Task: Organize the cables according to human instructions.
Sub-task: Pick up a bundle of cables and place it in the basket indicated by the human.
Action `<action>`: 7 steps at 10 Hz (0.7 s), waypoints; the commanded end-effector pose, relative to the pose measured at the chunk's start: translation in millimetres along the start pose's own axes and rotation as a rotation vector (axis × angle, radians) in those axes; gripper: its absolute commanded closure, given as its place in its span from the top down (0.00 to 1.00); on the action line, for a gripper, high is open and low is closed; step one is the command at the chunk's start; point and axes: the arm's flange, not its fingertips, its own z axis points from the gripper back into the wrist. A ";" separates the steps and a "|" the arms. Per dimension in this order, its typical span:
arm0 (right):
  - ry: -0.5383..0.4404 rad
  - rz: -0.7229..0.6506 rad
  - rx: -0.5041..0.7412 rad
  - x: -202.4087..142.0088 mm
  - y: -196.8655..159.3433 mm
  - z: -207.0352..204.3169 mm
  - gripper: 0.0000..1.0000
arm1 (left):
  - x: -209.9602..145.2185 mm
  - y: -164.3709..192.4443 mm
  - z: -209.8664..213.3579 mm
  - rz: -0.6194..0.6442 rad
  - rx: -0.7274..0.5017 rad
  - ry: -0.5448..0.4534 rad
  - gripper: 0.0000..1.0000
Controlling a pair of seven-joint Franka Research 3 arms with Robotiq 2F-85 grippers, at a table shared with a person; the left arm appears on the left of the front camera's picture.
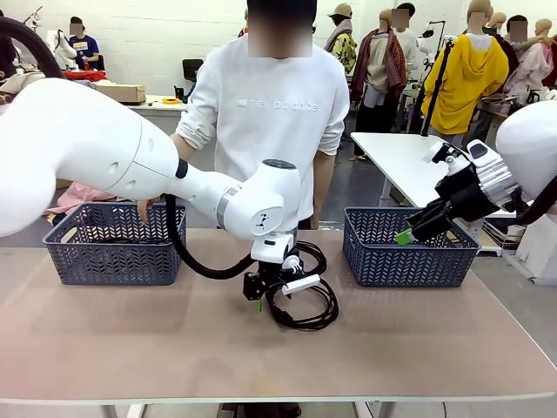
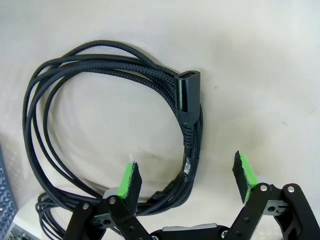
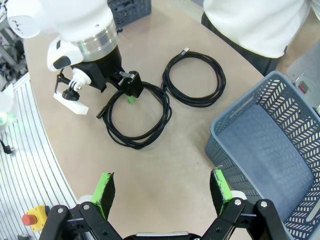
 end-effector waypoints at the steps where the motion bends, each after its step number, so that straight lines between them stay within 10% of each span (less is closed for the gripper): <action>1: -0.028 0.017 0.017 -0.9 -3.0 -1.3 1.00 | 0.0 2.3 1.2 -0.011 -0.002 0.014 0.78; 7: -0.028 0.017 0.017 -0.9 -3.0 -1.3 1.00 | -3.3 0.0 -0.3 -0.001 -0.007 0.015 0.18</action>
